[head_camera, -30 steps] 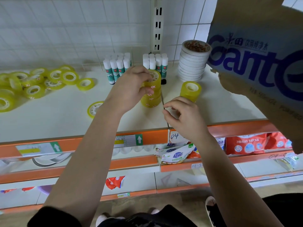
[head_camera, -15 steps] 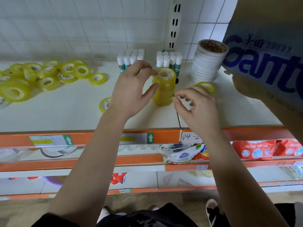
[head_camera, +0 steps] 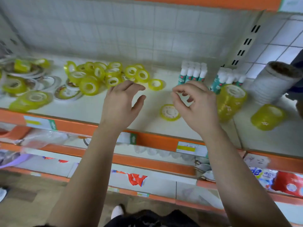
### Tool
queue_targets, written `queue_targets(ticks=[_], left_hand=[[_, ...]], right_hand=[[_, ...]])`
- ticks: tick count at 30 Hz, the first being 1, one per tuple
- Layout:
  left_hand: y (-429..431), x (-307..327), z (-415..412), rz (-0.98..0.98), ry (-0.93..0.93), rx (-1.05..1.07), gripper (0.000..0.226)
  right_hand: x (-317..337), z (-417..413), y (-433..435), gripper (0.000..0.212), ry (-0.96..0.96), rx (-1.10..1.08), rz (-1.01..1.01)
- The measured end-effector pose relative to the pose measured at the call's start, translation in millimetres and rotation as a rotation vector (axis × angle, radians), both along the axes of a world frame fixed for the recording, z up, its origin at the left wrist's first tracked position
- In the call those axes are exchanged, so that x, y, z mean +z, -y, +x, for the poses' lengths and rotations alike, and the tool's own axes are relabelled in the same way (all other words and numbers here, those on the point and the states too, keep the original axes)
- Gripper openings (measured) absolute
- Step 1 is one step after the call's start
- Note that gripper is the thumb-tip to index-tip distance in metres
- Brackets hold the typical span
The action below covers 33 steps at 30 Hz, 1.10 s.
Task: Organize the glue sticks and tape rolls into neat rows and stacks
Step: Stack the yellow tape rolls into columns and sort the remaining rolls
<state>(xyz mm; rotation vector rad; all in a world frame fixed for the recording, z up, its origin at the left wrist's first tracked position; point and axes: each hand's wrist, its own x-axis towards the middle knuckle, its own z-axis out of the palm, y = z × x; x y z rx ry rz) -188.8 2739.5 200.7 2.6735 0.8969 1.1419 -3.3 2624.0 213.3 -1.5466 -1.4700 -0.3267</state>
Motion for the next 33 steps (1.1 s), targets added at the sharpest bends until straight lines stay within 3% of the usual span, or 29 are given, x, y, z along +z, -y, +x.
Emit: queue_targets(ticks=[9, 16, 28, 33], left_hand=[[-66, -12, -96, -0.017, 0.022, 0.091, 0.023], [-113, -21, -150, -0.018, 0.051, 0.087, 0.019], [-160, -28, -185, -0.016, 0.055, 0.044, 0.02], [-160, -33, -186, -0.012, 0.053, 0.042, 0.018]], right_hand=[[-18, -91, -92, 0.009, -0.058, 0.074, -0.082], [-27, -146, -150, 0.023, -0.083, 0.11, -0.163], [-42, -175, -198, 0.018, -0.068, 0.043, -0.285], [-50, -175, -196, 0.027, -0.077, 0.042, -0.298]])
